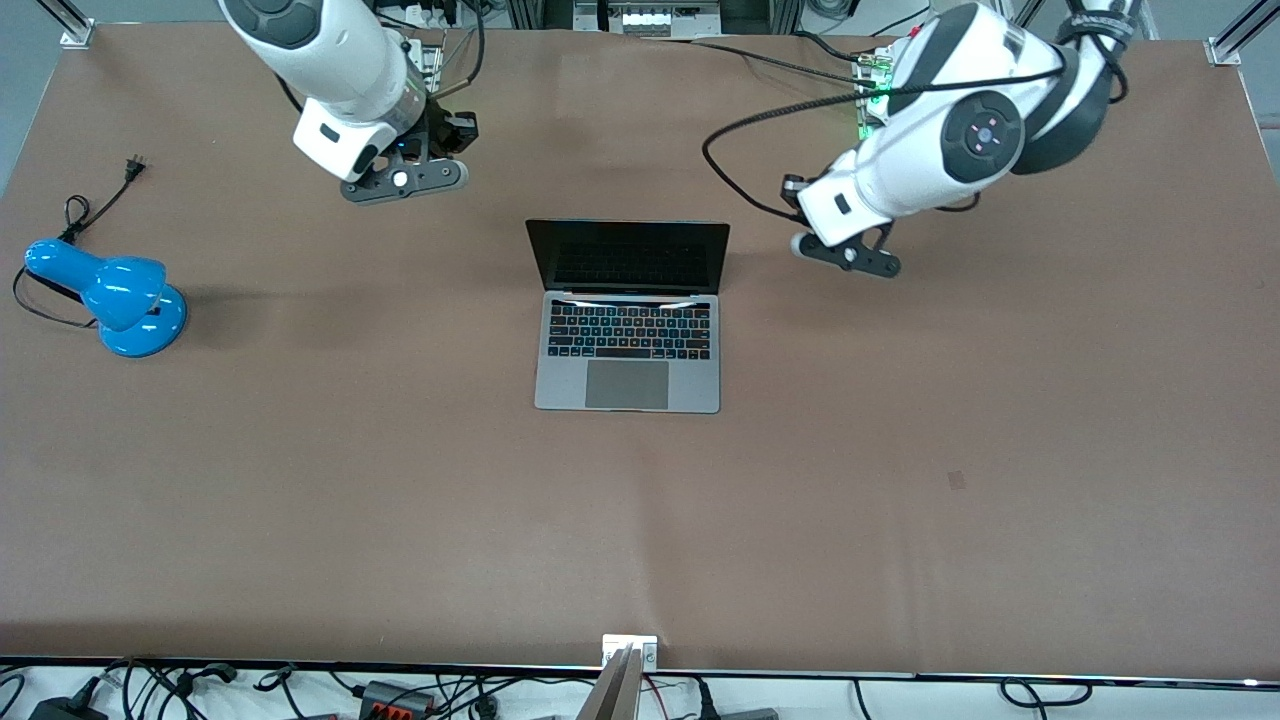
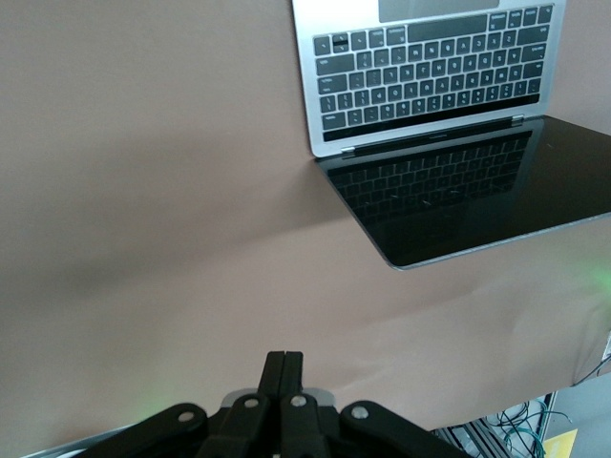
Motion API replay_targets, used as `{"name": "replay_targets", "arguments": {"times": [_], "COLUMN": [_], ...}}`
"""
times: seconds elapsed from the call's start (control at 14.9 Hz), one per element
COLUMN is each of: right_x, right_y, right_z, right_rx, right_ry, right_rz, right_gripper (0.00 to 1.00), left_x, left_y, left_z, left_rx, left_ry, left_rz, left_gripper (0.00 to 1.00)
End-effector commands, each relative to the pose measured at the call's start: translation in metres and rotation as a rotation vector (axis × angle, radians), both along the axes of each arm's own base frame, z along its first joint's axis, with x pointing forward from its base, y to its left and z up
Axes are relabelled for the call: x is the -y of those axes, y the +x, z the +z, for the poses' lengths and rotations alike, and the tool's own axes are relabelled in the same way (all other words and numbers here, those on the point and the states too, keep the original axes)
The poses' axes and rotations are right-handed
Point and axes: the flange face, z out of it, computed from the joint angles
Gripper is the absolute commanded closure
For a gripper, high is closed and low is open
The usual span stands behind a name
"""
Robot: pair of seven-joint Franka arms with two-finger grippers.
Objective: Close laptop with both arms from behind
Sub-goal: 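Move both grippers toward the laptop screen's back, then lower both grippers behind the laptop screen's top edge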
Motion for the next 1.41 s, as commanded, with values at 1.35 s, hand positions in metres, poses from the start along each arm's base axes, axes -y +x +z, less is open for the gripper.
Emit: {"name": "replay_targets", "arguments": {"times": [1.35], "right_x": [-0.078], "right_y": [-0.070], "right_z": [-0.131], "right_rx": [0.170], "right_ry": [0.085], "right_rz": [0.045], "right_gripper": [1.00], "left_x": [0.096], "left_y": [-0.065], "left_z": [-0.093], "left_rx": [0.030], "left_ry": [-0.095], "left_rz": [-0.036], "left_gripper": [1.00]}}
